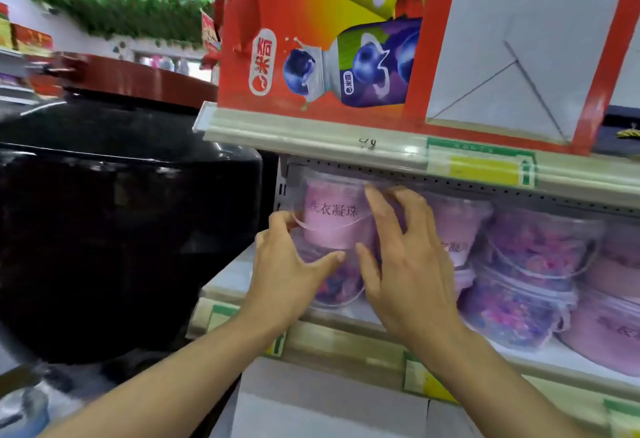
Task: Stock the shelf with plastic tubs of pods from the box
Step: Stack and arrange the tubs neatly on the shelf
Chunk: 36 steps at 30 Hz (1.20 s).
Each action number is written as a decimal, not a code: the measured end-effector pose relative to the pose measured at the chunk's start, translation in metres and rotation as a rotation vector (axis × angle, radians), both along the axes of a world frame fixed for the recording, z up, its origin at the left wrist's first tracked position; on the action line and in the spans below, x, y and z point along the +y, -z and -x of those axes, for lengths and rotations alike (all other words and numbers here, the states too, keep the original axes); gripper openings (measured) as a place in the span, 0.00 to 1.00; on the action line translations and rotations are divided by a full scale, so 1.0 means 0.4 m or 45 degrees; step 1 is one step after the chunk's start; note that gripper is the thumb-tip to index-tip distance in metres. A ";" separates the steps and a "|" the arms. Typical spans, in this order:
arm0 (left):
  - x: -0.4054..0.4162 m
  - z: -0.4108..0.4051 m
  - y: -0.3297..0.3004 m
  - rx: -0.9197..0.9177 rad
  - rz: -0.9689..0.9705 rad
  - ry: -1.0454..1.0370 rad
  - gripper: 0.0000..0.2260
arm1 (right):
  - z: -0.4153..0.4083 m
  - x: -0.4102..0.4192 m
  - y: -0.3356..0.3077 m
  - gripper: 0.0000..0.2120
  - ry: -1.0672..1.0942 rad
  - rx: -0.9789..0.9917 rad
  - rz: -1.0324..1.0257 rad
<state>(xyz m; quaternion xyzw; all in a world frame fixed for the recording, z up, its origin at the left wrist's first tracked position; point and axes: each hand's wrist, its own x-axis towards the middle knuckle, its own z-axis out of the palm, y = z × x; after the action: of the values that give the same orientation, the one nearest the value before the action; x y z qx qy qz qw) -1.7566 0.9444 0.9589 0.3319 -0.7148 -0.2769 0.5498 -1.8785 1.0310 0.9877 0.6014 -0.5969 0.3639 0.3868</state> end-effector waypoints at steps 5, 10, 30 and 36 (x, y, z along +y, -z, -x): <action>-0.024 -0.007 -0.004 -0.032 -0.041 0.080 0.31 | -0.011 -0.008 -0.008 0.35 0.073 -0.144 -0.282; -0.032 -0.023 -0.005 -0.147 -0.065 0.154 0.39 | -0.021 0.000 -0.010 0.32 0.039 -0.232 -0.268; -0.042 -0.056 -0.016 -0.261 -0.344 0.350 0.39 | 0.032 -0.017 0.058 0.20 0.079 0.114 -0.250; -0.111 -0.053 -0.038 -0.213 -0.513 0.627 0.39 | -0.002 -0.034 0.065 0.18 0.102 0.139 -0.206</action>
<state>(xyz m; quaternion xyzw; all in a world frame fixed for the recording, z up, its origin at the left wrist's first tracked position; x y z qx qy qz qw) -1.7356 0.8999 0.9743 0.2729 -0.7470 -0.5092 0.3291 -1.8778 1.0175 0.9618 0.6254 -0.6259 0.2654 0.3831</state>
